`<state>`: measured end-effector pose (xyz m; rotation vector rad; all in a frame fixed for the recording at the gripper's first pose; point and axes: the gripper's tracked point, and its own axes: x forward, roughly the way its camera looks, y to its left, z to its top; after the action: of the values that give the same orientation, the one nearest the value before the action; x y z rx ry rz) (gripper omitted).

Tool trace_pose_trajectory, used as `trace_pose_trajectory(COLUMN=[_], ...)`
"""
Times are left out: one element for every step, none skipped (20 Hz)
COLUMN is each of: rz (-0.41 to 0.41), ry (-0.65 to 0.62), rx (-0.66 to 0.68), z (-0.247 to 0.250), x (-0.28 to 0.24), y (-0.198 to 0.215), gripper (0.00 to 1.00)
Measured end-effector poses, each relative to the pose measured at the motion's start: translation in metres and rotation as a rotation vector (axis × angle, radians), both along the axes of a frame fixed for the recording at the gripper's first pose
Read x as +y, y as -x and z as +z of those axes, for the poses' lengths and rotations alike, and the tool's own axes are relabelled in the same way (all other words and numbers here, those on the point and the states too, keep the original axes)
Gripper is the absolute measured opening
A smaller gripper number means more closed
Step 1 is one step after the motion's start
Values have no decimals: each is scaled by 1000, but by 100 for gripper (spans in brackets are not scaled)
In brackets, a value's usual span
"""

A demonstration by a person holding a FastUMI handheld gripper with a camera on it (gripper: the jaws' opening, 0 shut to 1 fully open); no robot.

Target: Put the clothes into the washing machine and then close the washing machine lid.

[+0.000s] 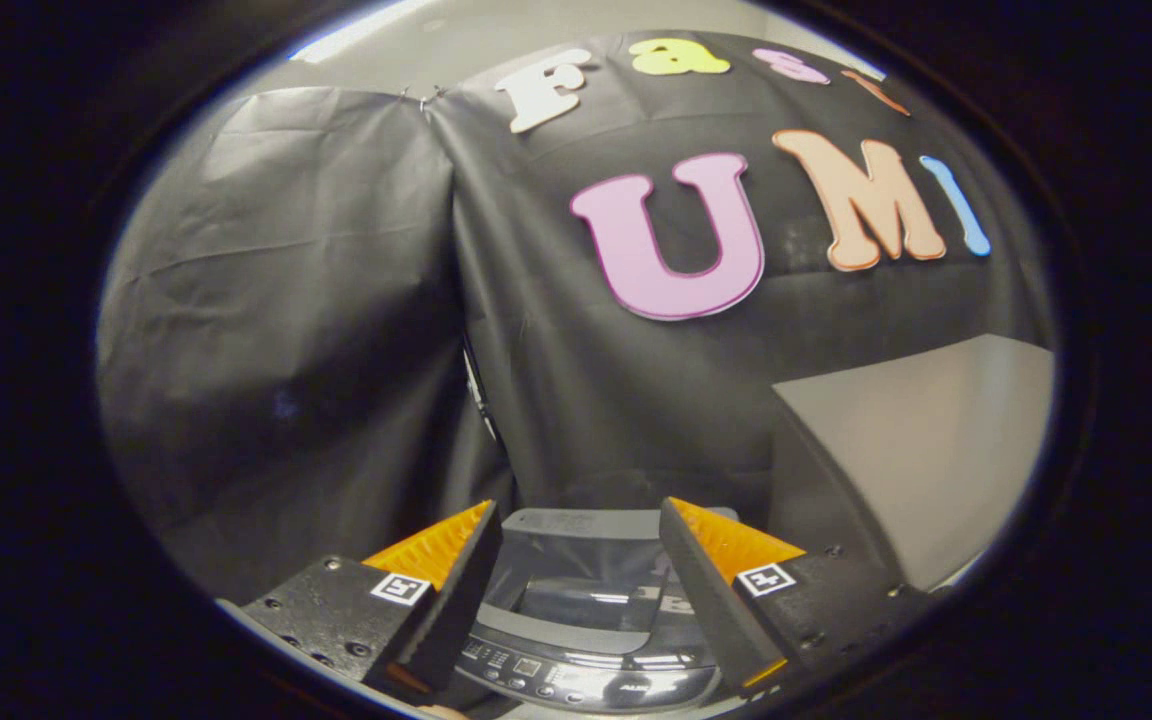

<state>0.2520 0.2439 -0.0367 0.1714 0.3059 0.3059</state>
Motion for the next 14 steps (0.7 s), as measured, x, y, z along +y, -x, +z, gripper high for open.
trace_pose_trajectory(rz=[0,29,22,14,11,2,-7,-19,-28,-39,-51,-63,-73,-84], ry=[-4,-26,-23,-18,-18,-15,-6,6,20,35,52,71,88,96], rx=[-29,-43,-55,-72,-98,-124,-143,-160,-178,-195,-212,-229,-240,-252], z=[9,21,23,29,38,50,57,64,69,75,77,82,84,84], x=[-9,-10,-20,-29,-37,-50,-62,-74,-86,-99,-112,-123,-132,-145], y=[4,10,19,23,30,36,44,51,55,59,62,68,74,80], gripper=[96,96,96,96,96,96,96,96,96,96,96,96,96,96])
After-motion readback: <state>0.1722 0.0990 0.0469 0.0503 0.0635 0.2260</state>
